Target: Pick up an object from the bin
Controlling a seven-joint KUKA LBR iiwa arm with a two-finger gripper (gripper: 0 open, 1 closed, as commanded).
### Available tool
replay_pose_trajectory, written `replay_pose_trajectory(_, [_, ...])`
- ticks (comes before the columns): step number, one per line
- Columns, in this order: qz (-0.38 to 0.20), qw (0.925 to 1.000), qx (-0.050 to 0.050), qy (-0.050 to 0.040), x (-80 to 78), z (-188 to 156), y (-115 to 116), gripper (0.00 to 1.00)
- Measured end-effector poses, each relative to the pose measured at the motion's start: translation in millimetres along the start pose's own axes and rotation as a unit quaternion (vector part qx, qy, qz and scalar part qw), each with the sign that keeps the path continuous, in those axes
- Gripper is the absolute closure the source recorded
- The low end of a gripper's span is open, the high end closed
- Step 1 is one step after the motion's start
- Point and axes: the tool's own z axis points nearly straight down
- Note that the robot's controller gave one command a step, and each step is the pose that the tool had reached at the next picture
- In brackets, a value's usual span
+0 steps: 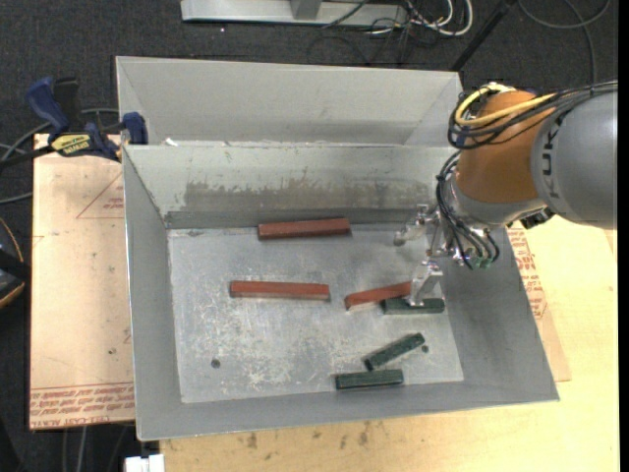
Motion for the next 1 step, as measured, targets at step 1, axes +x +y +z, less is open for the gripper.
replay_pose_trajectory(1, [0.002, 1.0, 0.001, -0.0069, -10.6, 12.8, 3.1, 1.0])
